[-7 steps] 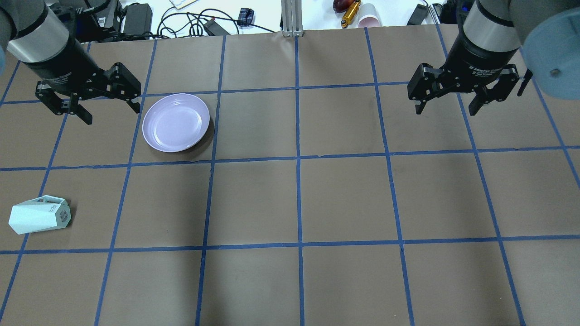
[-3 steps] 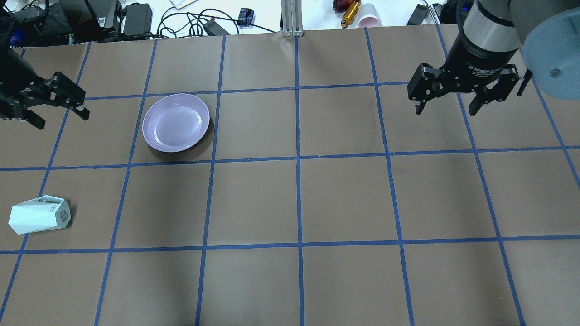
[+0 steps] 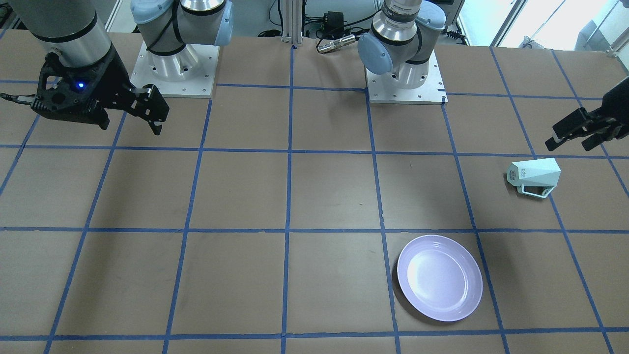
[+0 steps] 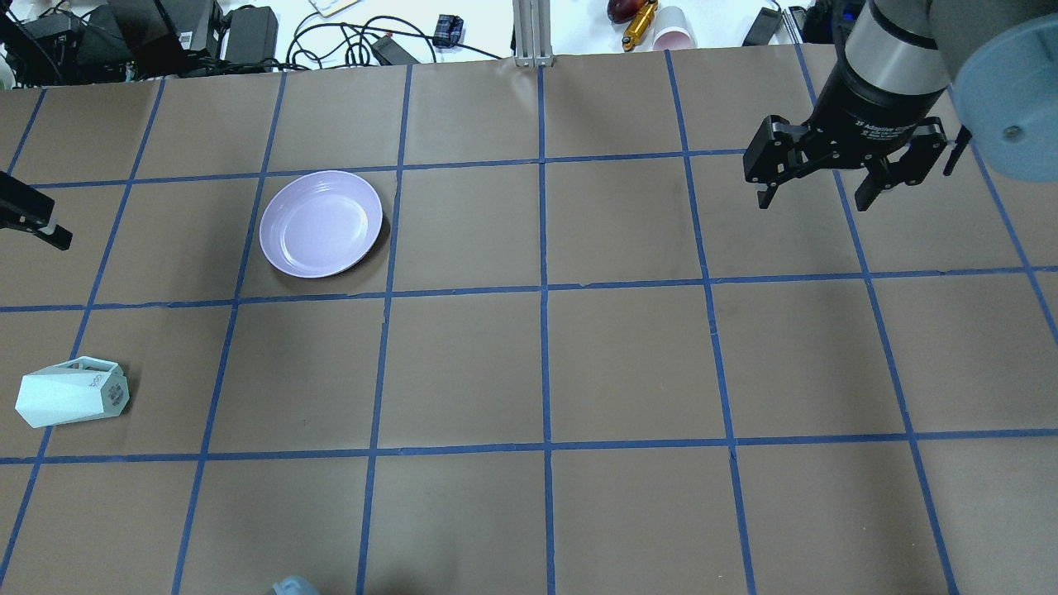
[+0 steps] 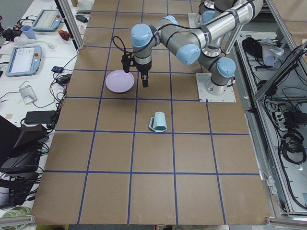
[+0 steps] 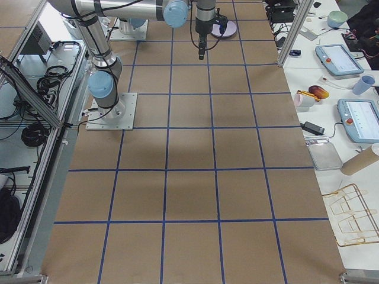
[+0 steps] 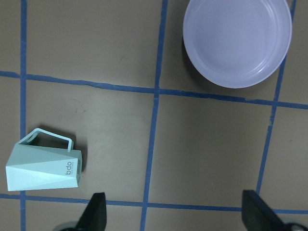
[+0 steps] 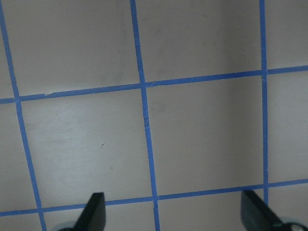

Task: Flip cup and place on plate
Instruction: 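Move the left gripper away from the plate toward the mint-green cup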

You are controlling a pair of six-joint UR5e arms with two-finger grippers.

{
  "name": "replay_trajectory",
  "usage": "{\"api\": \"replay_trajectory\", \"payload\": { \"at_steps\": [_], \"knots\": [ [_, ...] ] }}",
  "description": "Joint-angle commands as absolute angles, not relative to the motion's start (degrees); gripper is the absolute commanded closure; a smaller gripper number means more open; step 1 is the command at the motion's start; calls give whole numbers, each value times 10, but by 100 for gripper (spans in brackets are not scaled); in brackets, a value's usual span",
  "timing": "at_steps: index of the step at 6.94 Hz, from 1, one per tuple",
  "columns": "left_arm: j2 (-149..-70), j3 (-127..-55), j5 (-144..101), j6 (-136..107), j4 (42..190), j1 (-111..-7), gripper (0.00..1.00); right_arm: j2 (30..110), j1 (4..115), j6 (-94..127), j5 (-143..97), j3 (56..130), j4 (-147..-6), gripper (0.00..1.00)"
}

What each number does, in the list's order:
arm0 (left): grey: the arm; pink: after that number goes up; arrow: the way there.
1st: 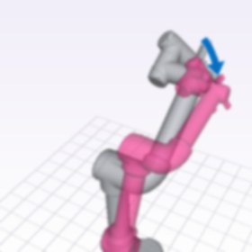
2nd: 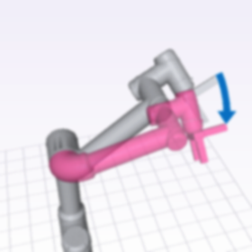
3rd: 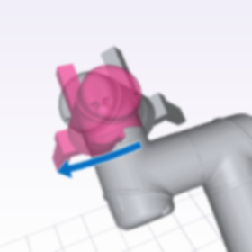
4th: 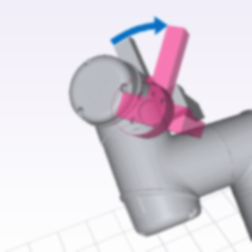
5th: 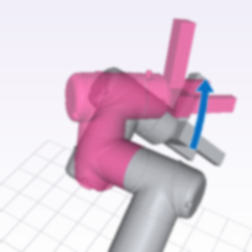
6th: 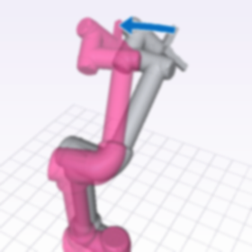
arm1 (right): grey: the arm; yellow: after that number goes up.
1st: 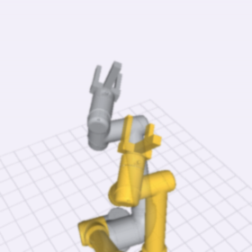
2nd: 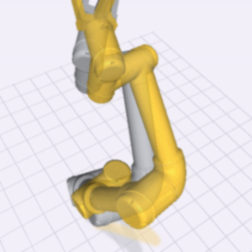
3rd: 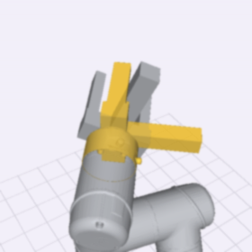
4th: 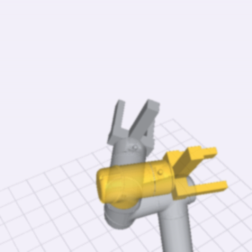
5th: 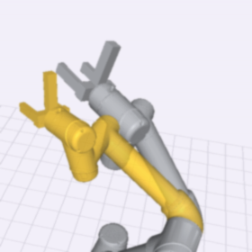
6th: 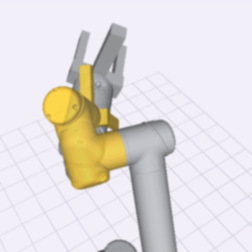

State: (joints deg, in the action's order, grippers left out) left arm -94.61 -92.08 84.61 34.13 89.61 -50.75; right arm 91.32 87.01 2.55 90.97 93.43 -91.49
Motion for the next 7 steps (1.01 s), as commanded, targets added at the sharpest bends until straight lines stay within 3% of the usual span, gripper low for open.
{"api": "replay_trajectory", "payload": {
  "at_steps": [1, 7],
  "knots": [
    [-991, -920, 843, 447, 893, -435, 0, 913, 870, 25, 910, 934, -915, 0],
    [-1132, -919, 808, 608, 852, -321, 0, 913, 870, 25, 910, 934, -915, 0]
  ]
}}
